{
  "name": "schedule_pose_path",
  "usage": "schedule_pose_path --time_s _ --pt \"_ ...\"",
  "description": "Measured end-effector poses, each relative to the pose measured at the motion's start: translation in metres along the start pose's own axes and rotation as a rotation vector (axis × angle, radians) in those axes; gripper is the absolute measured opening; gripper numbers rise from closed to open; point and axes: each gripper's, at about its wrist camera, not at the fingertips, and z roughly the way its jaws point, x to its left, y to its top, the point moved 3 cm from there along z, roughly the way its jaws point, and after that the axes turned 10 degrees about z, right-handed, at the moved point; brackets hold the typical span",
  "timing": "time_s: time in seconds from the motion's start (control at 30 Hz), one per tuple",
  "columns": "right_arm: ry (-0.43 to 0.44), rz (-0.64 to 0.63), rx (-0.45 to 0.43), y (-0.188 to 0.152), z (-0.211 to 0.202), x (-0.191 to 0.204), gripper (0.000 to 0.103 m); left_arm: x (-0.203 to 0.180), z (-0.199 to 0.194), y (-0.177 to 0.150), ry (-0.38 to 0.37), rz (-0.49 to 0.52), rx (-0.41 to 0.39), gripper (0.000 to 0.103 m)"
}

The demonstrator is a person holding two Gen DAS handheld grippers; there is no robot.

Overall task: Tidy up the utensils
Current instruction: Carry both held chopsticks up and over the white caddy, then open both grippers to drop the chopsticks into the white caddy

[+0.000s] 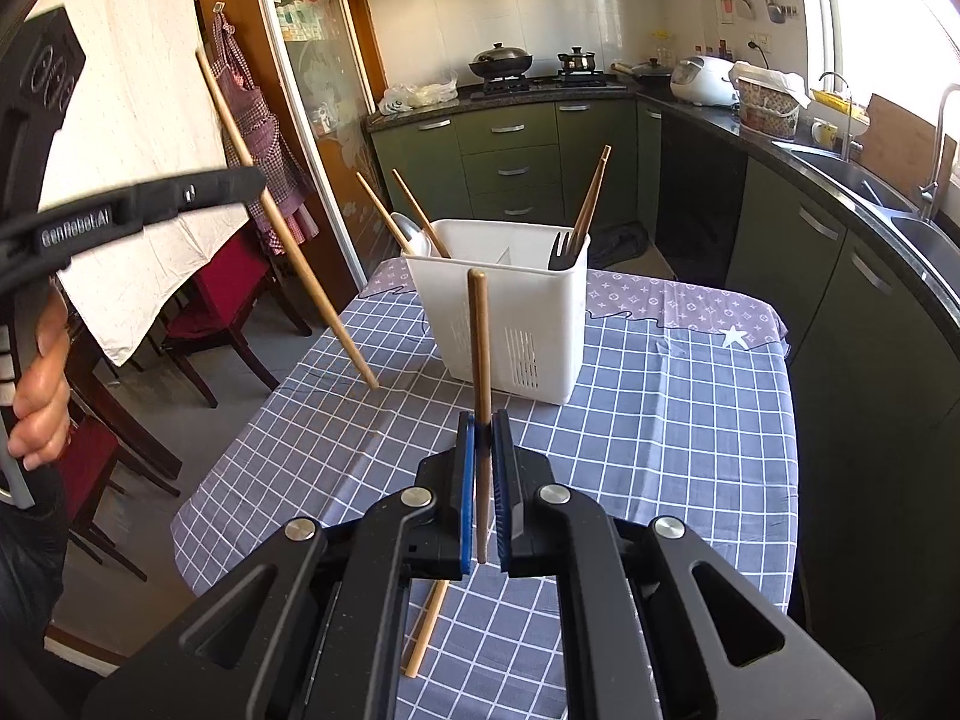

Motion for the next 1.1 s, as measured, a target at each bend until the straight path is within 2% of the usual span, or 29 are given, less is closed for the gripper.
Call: schedule_pose_path --time_s 0.23,0.37,0.57,0.8,0.97,1.1 --pt "0.014 -0.003 -0.025 0.020 -0.005 0.000 0.007 0.011 -0.003 0.061 0.038 -0.014 -0.108 0.006" --pt "0.022 -0.023 -0.063 0.036 -0.018 0.006 0.007 0.019 0.022 0.074 0.069 -0.032 -0.110 0.006" --pt "0.027 -0.055 -0.133 0.065 -0.042 0.020 0.007 0.028 0.074 0.064 0.101 -0.054 -0.059 0.006" --pt "0.037 -0.049 -0.221 0.113 -0.064 0.027 0.007 0.028 0.115 0.035 0.074 -0.050 0.030 0.006" --pt "0.068 -0.009 -0.265 0.148 -0.067 0.029 0.007 0.023 0.132 0.012 0.055 -0.038 0.095 0.006" --pt "0.064 0.025 -0.297 0.174 -0.057 0.026 0.007 0.024 0.127 0.006 0.041 -0.040 0.094 0.006"
